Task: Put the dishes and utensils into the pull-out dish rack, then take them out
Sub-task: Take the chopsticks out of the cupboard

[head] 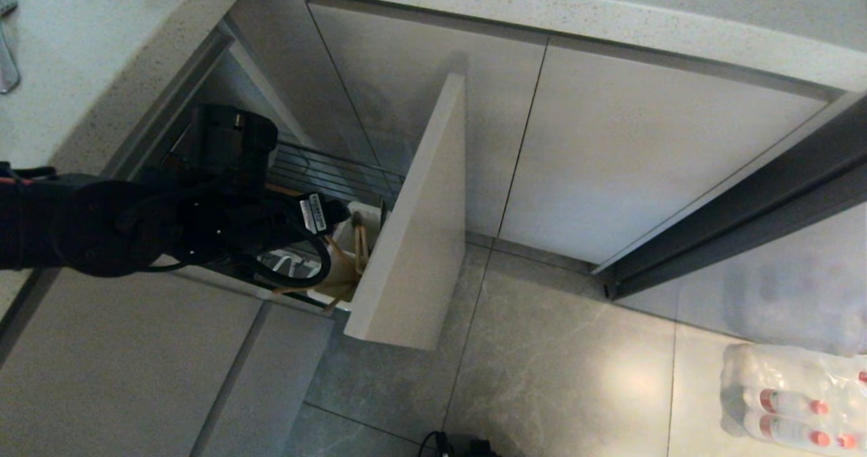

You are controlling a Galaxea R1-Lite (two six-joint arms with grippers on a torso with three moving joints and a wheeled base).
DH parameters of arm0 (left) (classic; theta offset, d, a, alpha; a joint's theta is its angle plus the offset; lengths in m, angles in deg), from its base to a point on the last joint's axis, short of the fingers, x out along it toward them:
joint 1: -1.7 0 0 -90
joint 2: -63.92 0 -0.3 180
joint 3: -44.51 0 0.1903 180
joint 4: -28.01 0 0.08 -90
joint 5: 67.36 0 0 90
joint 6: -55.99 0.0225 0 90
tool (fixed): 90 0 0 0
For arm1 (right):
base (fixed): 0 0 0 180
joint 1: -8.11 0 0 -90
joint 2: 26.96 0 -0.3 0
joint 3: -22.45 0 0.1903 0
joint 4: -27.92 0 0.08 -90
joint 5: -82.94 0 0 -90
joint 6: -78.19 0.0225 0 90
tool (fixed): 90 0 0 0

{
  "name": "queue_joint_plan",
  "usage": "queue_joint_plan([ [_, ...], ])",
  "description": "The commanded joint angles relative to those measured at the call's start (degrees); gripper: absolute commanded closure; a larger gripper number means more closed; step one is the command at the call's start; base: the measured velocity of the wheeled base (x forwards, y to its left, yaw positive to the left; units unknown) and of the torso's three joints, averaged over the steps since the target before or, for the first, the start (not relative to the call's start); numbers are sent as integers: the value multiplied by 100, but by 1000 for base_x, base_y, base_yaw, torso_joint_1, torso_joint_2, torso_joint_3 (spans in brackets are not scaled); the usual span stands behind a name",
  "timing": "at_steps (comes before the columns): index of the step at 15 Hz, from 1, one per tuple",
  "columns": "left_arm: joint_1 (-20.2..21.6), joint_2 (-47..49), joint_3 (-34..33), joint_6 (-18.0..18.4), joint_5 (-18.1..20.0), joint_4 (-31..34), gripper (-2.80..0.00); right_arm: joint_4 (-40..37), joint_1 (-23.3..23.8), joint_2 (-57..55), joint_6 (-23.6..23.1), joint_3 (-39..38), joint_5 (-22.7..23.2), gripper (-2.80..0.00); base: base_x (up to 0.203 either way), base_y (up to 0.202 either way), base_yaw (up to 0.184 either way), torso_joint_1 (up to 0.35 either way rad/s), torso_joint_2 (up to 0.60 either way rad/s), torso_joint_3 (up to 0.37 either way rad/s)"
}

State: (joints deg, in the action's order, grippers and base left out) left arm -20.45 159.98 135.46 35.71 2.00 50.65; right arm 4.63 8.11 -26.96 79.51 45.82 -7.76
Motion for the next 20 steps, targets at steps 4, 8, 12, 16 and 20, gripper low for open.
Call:
queue_joint_plan([
  [4, 0, 132, -11, -95, 7, -139, -280, 1, 0, -8, 0, 0, 0, 0, 0, 0, 0, 0, 0, 0],
  [8, 0, 222, -96, -102, 7, -513, -280, 1, 0, -7, 0, 0, 0, 0, 0, 0, 0, 0, 0, 0],
  [12, 0, 335, -105, -143, 7, -525, -280, 1, 0, -8, 0, 0, 0, 0, 0, 0, 0, 0, 0, 0],
  [16, 0, 352, -105, -178, 7, -633, -280, 1, 0, -1, 0, 0, 0, 0, 0, 0, 0, 0, 0, 0],
  [20, 0, 344, -123, -178, 7, -674, -280, 1, 0, -3, 0, 0, 0, 0, 0, 0, 0, 0, 0, 0],
])
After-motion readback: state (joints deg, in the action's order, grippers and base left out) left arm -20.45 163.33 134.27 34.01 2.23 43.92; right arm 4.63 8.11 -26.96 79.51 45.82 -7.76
